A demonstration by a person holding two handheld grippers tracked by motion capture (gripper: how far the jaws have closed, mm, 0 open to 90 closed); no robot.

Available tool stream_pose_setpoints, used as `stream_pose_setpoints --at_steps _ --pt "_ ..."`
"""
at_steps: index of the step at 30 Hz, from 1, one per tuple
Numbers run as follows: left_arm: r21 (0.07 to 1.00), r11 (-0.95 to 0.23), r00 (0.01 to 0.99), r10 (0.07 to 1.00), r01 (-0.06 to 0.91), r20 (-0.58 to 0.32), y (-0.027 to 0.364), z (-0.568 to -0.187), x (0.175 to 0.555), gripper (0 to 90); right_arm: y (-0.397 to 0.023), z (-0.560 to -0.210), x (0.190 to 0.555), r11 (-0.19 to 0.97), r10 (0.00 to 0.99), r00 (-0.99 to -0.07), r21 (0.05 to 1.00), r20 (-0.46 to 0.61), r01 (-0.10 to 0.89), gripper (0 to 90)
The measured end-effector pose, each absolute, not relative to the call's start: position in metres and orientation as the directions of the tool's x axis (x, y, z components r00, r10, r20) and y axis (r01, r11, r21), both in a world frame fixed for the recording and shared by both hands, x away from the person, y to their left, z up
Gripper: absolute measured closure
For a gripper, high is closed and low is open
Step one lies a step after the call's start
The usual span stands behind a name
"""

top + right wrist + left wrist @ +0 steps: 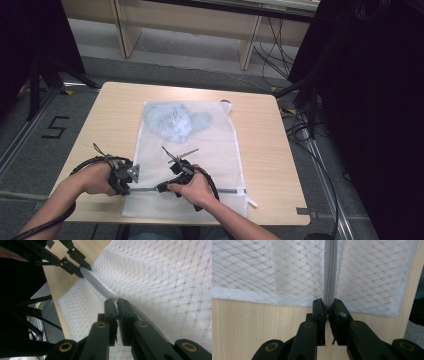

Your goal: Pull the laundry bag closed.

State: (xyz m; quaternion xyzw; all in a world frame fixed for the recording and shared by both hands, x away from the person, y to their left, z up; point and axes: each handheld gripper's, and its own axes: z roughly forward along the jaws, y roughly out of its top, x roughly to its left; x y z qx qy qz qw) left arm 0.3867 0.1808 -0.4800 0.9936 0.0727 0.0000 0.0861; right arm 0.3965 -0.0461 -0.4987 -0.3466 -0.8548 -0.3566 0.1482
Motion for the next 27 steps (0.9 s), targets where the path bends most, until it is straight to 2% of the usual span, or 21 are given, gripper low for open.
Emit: stream_pose_setpoints --at_steps 27 --pt "0.163 -0.975 0.989 0.149 0.15 -0.02 0.1796 -0.48 0.3867 81.8 -0.0511 -0.4968 0.3963 0.518 0.496 -0.725 0.508 0.478 0.688 87.1"
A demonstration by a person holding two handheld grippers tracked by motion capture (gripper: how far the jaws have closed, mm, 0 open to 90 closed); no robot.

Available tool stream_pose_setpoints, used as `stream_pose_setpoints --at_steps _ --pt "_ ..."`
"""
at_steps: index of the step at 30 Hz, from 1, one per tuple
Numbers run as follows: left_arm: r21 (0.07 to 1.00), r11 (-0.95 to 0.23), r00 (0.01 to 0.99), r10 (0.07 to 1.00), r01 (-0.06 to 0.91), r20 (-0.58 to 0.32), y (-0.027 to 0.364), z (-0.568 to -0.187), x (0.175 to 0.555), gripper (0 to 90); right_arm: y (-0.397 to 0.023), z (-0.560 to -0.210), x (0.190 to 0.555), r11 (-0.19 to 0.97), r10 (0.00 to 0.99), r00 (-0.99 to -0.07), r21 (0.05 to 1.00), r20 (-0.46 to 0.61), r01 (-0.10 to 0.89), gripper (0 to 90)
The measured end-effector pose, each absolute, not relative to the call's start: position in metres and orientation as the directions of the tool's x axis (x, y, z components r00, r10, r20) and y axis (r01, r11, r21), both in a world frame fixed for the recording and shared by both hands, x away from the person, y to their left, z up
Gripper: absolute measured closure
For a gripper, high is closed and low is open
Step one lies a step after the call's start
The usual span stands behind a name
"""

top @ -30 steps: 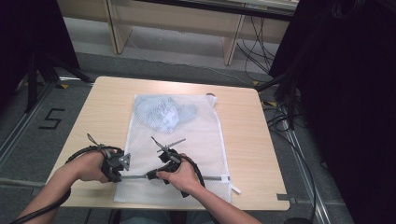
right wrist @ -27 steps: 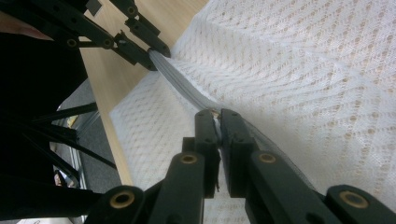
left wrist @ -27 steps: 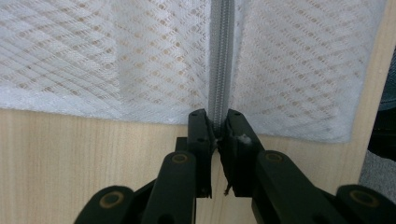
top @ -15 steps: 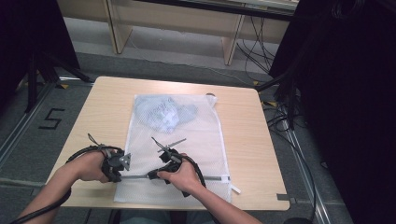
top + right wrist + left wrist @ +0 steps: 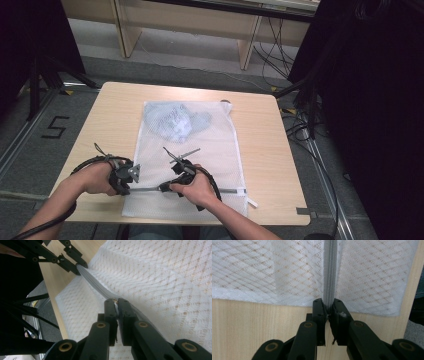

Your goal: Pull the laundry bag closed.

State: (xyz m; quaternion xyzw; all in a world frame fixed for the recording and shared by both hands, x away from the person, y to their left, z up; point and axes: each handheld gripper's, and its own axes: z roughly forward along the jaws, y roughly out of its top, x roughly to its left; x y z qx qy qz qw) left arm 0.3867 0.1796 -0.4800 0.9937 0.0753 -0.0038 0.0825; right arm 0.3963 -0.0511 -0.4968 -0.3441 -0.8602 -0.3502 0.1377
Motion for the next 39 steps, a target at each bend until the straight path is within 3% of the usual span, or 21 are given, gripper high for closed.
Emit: stream_pose_setpoints --at_steps 6,18,39 --pt "0.166 -0.975 0.989 0.146 0.146 -0.016 0.1799 -0.48 0.3873 81.8 -0.0527 -0.495 0.3957 0.518 0.528 -0.703 0.475 0.476 0.711 87.1" --pt "0.167 -0.975 0.989 0.145 0.146 -0.018 0.1801 -0.48 0.3875 81.8 -0.0532 -0.4974 0.3968 0.512 0.5 -0.729 0.519 0.468 0.685 87.0" --pt "0.163 -0.976 0.989 0.145 0.147 -0.023 0.1796 -0.48 0.3871 81.8 -0.0598 -0.4949 0.3955 0.526 0.518 -0.725 0.499 0.454 0.689 87.1"
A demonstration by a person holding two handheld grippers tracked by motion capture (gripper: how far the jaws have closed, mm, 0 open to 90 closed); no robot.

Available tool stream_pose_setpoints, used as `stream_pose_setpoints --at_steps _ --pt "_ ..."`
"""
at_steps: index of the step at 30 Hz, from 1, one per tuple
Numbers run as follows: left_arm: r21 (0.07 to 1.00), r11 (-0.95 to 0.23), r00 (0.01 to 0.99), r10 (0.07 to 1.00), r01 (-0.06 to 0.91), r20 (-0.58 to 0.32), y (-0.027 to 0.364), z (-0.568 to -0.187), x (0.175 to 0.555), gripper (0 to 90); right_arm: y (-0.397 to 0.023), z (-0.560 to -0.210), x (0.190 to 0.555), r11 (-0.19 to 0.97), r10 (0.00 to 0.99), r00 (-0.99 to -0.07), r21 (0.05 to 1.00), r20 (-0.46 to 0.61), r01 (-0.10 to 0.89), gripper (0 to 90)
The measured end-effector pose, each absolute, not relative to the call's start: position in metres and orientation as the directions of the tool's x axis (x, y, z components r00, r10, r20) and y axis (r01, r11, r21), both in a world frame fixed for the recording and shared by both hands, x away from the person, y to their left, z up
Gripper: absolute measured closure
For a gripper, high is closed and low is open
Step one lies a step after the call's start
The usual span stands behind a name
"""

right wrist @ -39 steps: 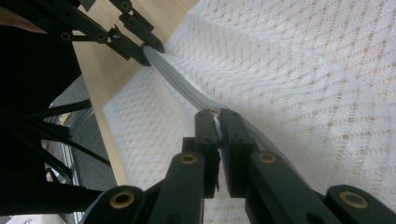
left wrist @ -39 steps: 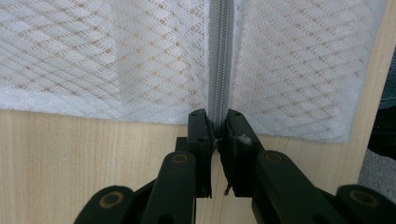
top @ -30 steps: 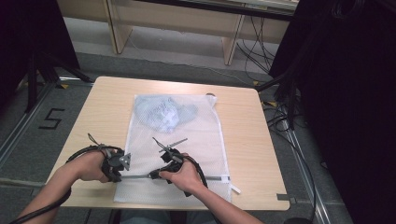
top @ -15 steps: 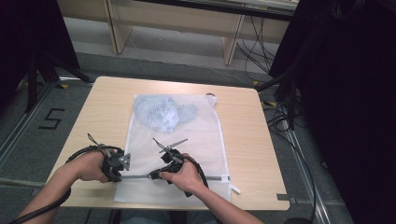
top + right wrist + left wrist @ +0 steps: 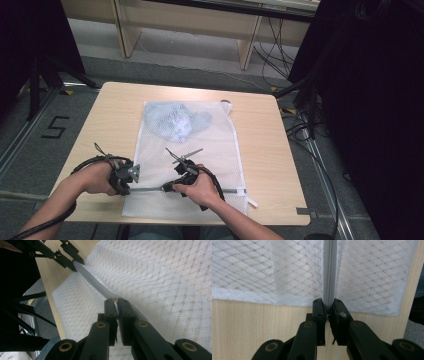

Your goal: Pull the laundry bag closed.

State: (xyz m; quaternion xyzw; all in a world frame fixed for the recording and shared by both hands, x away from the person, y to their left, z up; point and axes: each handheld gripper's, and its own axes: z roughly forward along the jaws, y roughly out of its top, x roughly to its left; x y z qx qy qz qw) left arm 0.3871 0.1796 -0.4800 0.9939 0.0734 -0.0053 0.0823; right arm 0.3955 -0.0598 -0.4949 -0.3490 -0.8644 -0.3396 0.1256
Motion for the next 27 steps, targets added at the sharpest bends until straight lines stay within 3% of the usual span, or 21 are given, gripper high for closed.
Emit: stream_pose_setpoints --at_steps 27 --pt "0.161 -0.977 0.99 0.14 0.142 -0.022 0.1794 -0.4799 0.3873 81.8 -0.069 -0.496 0.3963 0.517 0.524 -0.717 0.498 0.459 0.697 87.1"
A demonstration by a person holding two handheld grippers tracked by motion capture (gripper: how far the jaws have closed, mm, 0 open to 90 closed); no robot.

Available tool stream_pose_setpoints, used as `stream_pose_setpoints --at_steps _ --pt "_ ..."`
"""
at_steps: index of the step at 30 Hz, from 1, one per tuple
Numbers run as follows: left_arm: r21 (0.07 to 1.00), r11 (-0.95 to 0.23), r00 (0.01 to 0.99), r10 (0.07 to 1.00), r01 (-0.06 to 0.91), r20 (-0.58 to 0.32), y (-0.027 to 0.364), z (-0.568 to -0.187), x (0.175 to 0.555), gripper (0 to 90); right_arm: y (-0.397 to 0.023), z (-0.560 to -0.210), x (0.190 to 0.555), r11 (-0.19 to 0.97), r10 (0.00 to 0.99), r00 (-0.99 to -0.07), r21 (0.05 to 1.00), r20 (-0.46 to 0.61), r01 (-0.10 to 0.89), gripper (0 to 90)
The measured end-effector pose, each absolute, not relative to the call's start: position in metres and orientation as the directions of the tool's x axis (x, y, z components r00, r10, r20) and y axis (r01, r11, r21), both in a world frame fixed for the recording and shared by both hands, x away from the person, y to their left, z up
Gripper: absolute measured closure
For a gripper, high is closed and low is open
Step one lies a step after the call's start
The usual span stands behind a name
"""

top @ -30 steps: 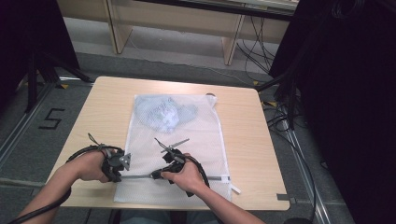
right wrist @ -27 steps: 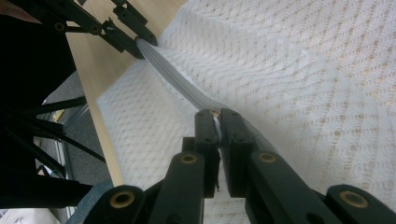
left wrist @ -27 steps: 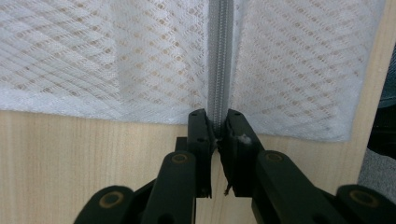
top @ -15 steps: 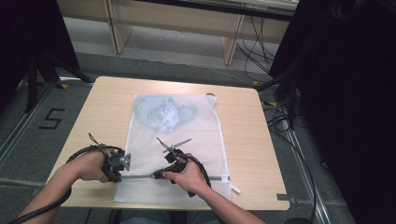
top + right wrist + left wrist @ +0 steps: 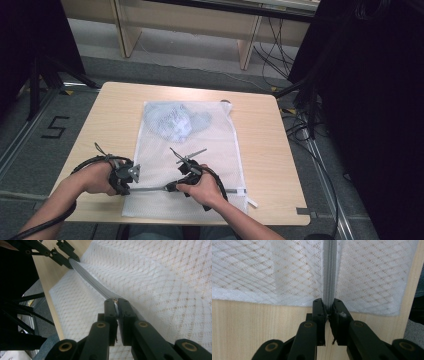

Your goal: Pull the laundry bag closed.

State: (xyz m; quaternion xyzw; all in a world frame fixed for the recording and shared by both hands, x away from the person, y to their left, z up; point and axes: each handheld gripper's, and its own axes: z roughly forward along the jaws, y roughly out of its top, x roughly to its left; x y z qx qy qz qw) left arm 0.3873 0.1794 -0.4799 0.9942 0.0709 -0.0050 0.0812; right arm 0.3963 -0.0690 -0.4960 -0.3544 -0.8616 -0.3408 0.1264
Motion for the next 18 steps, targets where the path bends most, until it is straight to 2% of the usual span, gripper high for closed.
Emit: stream_pose_setpoints --at_steps 18 --pt "0.159 -0.977 0.99 0.141 0.143 -0.023 0.1793 -0.4802 0.3874 81.8 -0.0741 -0.4947 0.3962 0.518 0.529 -0.719 0.5 0.45 0.694 87.1"
